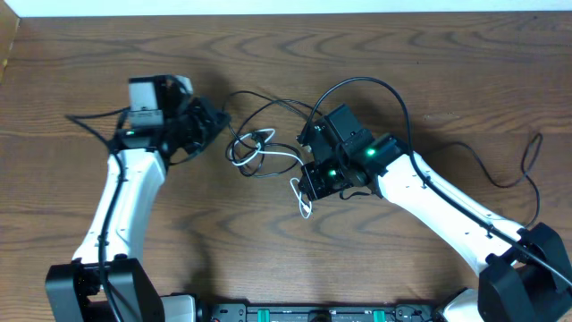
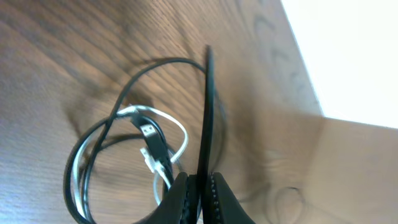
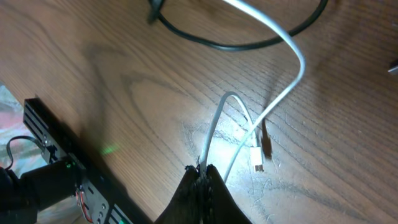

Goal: Untangle cables

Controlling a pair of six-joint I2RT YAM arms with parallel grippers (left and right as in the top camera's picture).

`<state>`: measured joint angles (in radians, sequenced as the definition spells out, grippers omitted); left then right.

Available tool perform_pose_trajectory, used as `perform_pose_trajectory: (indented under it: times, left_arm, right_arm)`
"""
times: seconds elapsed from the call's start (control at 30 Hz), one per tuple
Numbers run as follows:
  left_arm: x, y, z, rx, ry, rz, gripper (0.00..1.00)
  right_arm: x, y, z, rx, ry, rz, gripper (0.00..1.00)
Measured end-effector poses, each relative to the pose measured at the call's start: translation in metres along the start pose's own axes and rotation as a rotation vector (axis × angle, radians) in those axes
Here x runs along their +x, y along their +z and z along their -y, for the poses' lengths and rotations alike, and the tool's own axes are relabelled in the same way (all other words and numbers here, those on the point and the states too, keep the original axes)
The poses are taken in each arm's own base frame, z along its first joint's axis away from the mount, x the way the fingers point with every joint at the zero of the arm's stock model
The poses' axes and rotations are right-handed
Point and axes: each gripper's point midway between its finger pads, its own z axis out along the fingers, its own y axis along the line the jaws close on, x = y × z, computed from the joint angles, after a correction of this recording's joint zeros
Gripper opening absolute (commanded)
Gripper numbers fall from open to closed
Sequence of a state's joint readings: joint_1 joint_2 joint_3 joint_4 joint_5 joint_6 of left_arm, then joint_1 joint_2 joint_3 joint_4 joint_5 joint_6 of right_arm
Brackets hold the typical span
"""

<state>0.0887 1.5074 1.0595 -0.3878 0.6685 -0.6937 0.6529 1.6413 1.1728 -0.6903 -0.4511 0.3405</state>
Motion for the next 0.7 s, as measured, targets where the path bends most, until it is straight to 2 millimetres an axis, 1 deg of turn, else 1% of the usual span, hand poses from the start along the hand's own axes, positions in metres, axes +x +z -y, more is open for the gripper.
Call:
perform_pose_trajectory:
  times: [0.1,0.17,0.23,0.3,0.33,0.43,0.47,0.5,0.53,0.6,0.7]
  left_arm:
    - [-0.005,-0.01,0.001,0.06,-0.12,-0.023,0.08]
    - [-0.008,-0.016,0.003,0.097,-0.177,-0.041,0.08]
    - [-0.008,-0.021,0.004,0.129,-0.216,-0.061,0.08]
    - [-0.005,-0.024,0.004,0.141,-0.255,-0.088,0.08]
    - [-0.002,-0.024,0.003,0.142,-0.272,-0.103,0.08]
    - [0.007,-0.025,0.002,0.138,-0.313,-0.145,0.08]
    - [0.01,-0.025,0.001,0.134,-0.325,-0.156,0.08]
    - [0.012,-0.025,0.0,0.13,-0.336,-0.164,0.08]
    - [0.013,-0.025,-0.001,0.126,-0.345,-0.17,0.08]
    - [0.017,-0.025,-0.004,0.109,-0.364,-0.183,0.08]
    - [0.022,-0.025,-0.012,0.067,-0.382,-0.187,0.08]
  right_arm:
    - [0.0,0.001,0.001,0.004,0.002,-0.003,0.01]
    - [0.0,0.001,0.002,0.007,0.001,0.0,0.05]
    - [-0.003,0.001,0.003,0.019,0.002,0.014,0.15]
    - [-0.008,0.001,0.005,0.03,-0.005,0.036,0.24]
    - [-0.012,0.001,0.005,0.031,-0.011,0.051,0.31]
    - [-0.027,0.0,0.002,0.029,-0.032,0.113,0.46]
    - [-0.033,-0.001,0.001,0.029,-0.039,0.136,0.51]
    - [-0.037,-0.001,0.001,0.032,-0.046,0.155,0.59]
    - [-0.042,-0.002,0.002,0.041,-0.046,0.175,0.64]
    - [-0.048,-0.004,0.007,0.071,-0.044,0.203,0.71]
    - [-0.054,-0.006,0.019,0.143,-0.018,0.238,0.77]
